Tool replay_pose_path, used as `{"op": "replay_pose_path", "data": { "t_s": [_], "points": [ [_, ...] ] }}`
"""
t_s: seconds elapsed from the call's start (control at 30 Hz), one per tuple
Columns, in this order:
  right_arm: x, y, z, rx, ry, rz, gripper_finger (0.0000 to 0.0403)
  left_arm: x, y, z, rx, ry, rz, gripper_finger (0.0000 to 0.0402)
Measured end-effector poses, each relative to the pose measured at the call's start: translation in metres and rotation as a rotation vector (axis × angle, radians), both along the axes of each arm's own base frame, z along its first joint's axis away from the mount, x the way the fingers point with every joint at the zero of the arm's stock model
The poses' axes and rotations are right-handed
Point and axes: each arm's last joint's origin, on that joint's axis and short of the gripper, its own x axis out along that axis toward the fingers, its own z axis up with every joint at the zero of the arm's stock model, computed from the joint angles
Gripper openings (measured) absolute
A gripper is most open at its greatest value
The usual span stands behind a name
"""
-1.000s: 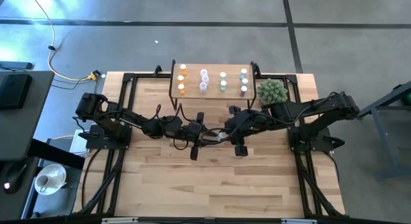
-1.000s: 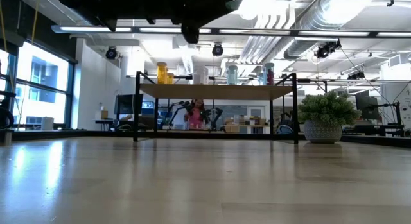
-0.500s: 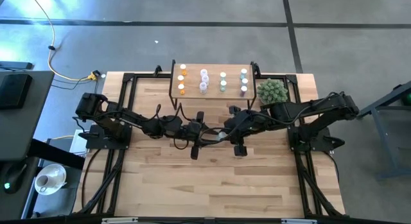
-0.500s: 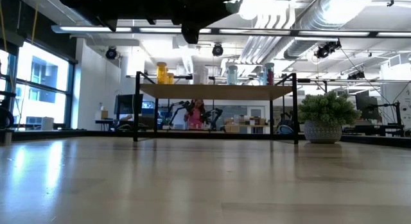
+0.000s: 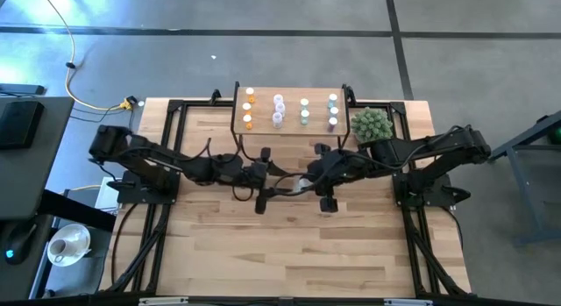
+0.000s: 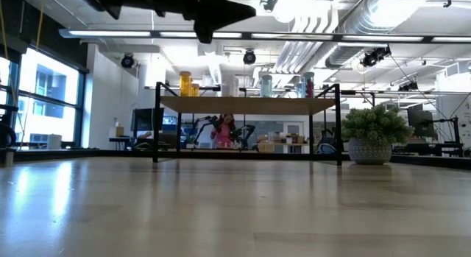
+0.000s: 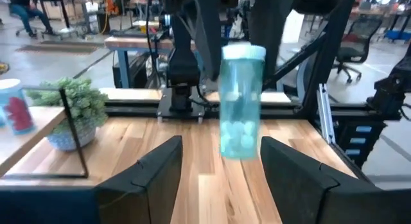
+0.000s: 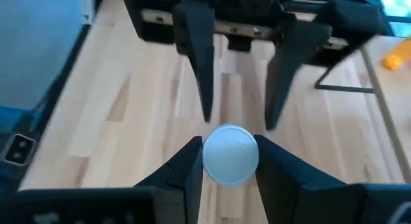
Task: Pick and place medicine bottles onto shelf by color
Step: Put the green pill bottle on the shelf and aligned with the other green pill bottles
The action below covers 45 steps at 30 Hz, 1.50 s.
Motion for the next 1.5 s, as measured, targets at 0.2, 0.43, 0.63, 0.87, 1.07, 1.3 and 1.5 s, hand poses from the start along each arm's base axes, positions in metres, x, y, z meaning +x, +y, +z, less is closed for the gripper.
{"op": "replay_pose_path", "data": {
  "t_s": [0.2, 0.43, 0.63, 0.87, 1.07, 1.3, 1.5],
  "points": [
    [-0.005, -0.008, 0.017, -0.068, -0.006, -0.09, 0.0106, -0.018, 0.0, 0.014, 0.0, 0.072, 0.0, 0.0201],
    [-0.008, -0.034, 0.057, -0.097, -0.105, -0.231, 0.0106, -0.029, 0.0, 0.021, -0.001, 0.109, -0.002, 0.0198],
    [-0.014, -0.077, 0.083, -0.136, -0.185, -0.426, 0.0106, -0.029, 0.0, 0.02, 0.0, 0.115, -0.002, 0.0198],
    [-0.021, -0.135, 0.079, -0.075, -0.167, -0.694, 0.0106, -0.034, 0.001, 0.009, 0.001, 0.029, 0.002, 0.0197],
    [-0.007, -0.16, 0.048, -0.009, 0.018, -0.72, 0.0106, -0.037, 0.009, 0.009, -0.009, 0.011, 0.031, 0.0197],
    [0.026, -0.165, 0.008, 0.042, 0.184, -0.613, 0.0106, -0.037, 0.009, 0.008, -0.012, 0.015, 0.03, 0.0197],
    [0.033, -0.166, -0.014, 0.017, 0.317, -0.625, 0.0106, -0.037, 0.009, 0.008, -0.013, 0.015, 0.022, 0.0197]
  ]
}}
